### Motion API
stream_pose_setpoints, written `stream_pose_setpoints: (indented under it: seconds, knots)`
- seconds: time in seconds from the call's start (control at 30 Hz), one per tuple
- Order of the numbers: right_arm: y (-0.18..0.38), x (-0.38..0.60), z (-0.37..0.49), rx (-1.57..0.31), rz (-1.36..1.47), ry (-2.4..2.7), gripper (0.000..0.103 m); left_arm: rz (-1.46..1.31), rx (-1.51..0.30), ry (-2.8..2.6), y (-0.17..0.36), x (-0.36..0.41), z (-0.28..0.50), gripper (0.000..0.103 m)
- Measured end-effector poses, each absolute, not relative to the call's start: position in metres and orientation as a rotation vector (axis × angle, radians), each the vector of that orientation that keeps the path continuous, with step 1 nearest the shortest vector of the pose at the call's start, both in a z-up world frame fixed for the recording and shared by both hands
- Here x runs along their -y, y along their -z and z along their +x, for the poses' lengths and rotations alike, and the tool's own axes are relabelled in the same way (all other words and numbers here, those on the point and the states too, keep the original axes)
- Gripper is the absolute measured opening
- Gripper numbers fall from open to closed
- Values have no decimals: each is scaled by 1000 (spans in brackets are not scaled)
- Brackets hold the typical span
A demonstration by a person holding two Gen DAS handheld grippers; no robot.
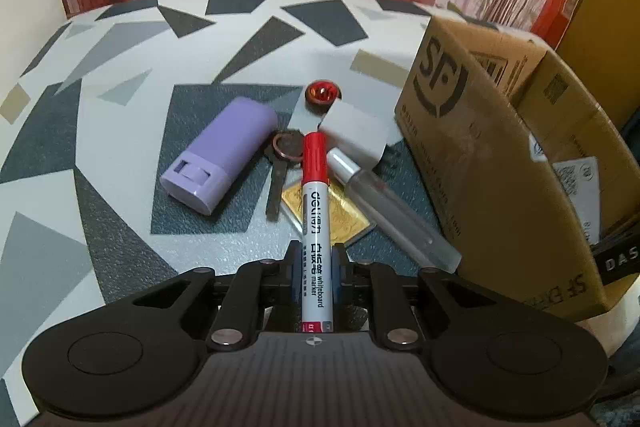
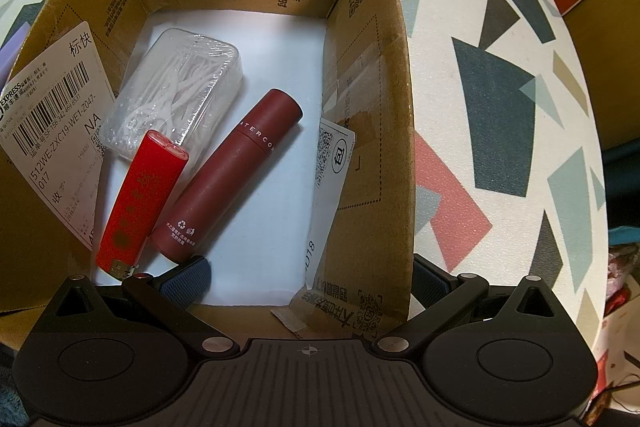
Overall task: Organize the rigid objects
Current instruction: 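Close the left tool on the red-capped whiteboard marker, then carry the whiteboard marker with the left tool over the box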
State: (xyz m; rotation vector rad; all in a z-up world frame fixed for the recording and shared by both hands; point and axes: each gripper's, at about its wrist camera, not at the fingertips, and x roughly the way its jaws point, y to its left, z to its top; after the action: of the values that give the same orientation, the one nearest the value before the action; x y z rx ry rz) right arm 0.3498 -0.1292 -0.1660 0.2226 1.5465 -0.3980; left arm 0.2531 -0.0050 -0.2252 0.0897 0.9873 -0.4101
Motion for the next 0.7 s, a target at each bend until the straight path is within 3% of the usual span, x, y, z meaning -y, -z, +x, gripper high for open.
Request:
stream_pose_setpoints:
  seconds: [0.37, 0.7]
  knots:
    - [164, 127, 350, -1546, 224, 400, 103, -65, -804, 612, 150, 5, 248, 16]
    - [164, 127, 350, -1545, 224, 400, 103, -147, -781, 759, 150, 42, 252, 16]
